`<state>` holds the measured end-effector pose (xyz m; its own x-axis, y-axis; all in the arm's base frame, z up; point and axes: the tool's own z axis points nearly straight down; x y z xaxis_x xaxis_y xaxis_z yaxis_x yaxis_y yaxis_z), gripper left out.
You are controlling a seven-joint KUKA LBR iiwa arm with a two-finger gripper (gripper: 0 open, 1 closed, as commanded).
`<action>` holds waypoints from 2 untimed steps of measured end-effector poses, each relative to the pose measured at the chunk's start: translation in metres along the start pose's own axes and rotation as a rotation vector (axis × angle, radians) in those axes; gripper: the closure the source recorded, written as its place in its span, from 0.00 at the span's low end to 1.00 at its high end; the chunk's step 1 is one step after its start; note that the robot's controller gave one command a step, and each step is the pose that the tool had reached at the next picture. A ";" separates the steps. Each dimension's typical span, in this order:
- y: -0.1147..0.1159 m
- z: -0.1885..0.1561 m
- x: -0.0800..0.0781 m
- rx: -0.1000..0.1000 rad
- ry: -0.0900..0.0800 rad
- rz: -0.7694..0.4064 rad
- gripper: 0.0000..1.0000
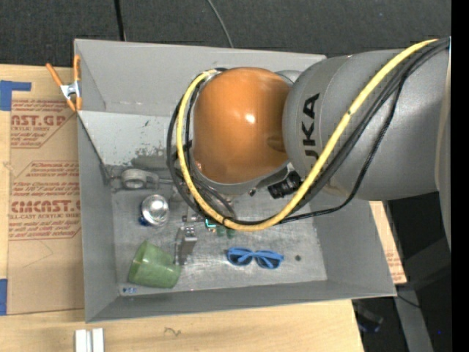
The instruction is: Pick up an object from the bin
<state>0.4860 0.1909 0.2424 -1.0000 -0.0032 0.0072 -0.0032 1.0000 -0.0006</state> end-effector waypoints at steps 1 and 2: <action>-0.066 0.120 -0.030 0.002 -0.001 -0.107 0.00; -0.156 0.171 -0.043 -0.003 -0.010 -0.132 0.00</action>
Offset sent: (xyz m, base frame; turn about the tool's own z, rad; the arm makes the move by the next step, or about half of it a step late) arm 0.0304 -0.0628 -0.1150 -0.1096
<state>0.5283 0.0353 0.0711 -0.9908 -0.1352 -0.0033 -0.1352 0.9908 0.0022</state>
